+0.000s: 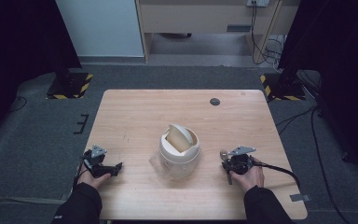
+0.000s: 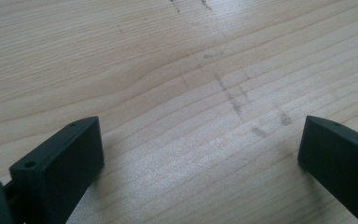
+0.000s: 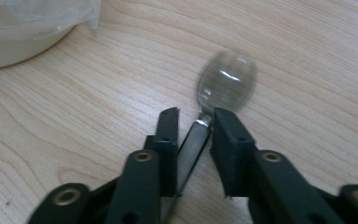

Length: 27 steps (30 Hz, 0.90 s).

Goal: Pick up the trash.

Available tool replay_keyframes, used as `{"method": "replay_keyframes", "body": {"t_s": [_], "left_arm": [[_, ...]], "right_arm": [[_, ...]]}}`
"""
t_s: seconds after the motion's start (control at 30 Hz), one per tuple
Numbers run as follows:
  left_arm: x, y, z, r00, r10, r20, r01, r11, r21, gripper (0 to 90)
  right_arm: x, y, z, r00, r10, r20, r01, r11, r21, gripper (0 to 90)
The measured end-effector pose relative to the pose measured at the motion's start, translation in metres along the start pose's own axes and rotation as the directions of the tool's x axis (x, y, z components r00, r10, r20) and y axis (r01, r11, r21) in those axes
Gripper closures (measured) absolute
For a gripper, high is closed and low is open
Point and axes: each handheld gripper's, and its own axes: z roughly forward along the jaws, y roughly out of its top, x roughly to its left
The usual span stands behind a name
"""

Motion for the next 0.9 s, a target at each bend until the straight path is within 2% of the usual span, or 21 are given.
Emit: {"method": "replay_keyframes", "body": {"t_s": [0.03,0.2,0.27,0.33,0.43,0.47,0.57,0.73,0.9], "left_arm": [[0.000,0.000,0.000,1.0000,-0.001,0.000,0.001,1.0000,0.000,0.0],[0.000,0.001,0.000,1.0000,-0.003,0.001,0.003,1.0000,0.000,0.0],[0.000,0.001,0.000,1.0000,-0.004,-0.001,0.004,1.0000,0.006,0.4],[0.001,0.003,-0.002,0.9999,-0.009,0.005,0.009,0.9999,0.010,3.9],[0.001,0.004,-0.005,0.9988,-0.044,0.022,0.044,0.9990,0.010,10.2],[0.002,0.005,-0.006,0.9987,-0.045,0.025,0.045,0.9989,0.012,12.0],[0.001,0.008,-0.008,0.9987,-0.043,0.027,0.043,0.9991,-0.001,15.4],[0.000,0.014,-0.016,0.9981,-0.052,0.034,0.054,0.9953,-0.080,18.6],[-0.007,0.024,-0.027,0.9955,-0.070,0.065,0.081,0.9787,-0.189,20.6]], "right_arm": [[-0.001,0.000,0.000,1.0000,-0.009,-0.004,0.009,1.000,0.002,79.7],[-0.004,0.001,-0.002,0.9998,-0.018,0.003,0.018,1.000,0.018,80.0],[-0.007,0.000,-0.003,1.0000,0.007,-0.007,-0.007,1.000,0.007,80.1],[-0.012,0.000,-0.006,0.9996,0.026,-0.008,-0.026,1.000,-0.012,80.0],[-0.016,0.003,-0.013,0.9985,0.054,-0.011,-0.055,0.996,-0.075,80.1],[-0.018,0.004,-0.016,0.9984,0.055,-0.011,-0.055,0.994,-0.096,80.0],[-0.020,0.007,-0.023,0.9975,0.065,-0.028,-0.069,0.984,-0.163,80.0],[-0.023,0.012,-0.034,0.9964,0.078,-0.032,-0.084,0.962,-0.258,80.1],[-0.027,0.018,-0.048,0.9943,0.096,-0.046,-0.106,0.930,-0.353,80.1]]}}
